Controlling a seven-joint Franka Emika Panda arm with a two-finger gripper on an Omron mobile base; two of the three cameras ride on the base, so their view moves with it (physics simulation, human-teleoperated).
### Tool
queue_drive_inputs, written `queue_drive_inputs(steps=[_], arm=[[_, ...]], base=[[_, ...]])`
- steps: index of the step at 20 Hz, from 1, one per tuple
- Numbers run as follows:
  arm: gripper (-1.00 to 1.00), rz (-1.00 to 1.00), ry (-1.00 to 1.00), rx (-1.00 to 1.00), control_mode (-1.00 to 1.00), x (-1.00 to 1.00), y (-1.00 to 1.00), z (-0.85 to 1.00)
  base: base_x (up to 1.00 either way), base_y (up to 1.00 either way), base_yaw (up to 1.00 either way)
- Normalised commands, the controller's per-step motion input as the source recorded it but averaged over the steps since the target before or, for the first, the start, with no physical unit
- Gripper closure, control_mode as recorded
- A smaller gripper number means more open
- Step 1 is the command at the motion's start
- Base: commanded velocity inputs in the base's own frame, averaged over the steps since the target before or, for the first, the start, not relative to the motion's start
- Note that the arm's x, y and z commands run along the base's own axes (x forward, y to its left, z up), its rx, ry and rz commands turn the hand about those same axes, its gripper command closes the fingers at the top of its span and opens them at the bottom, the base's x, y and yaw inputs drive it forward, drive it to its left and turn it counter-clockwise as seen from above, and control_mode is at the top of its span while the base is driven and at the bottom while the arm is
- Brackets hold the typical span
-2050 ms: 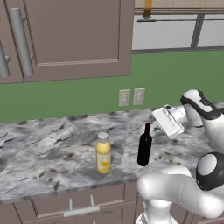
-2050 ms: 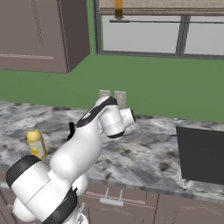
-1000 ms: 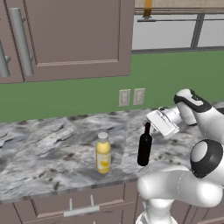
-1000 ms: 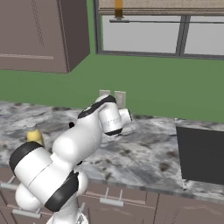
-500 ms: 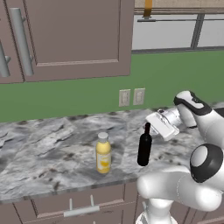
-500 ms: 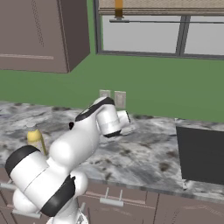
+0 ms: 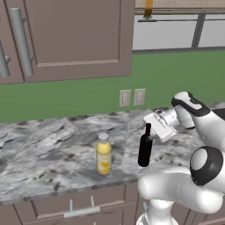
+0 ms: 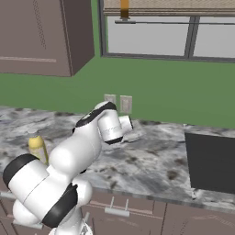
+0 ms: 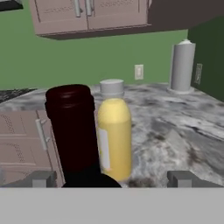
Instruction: There is a wine glass and glass cup on the dining counter. Place the wine bottle next to the wine glass and the juice bottle next to the glass cup.
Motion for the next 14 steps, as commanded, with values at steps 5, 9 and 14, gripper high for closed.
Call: queue_drive_inputs(steps=[5,9,14], arm=[[-1.0,-0.02,0.03,0.02,-1.0,0.0,0.19,0.0],[-1.0,-0.04,0.04,0.03,-1.0,0.0,0.24,0.0],[1.0,-0.07,0.04,0.01,-1.0,0.0,0.16,-0.02]], base=[[0.0,0.0,0.0],[0.0,0.0,0.0],[0.0,0.0,0.0]])
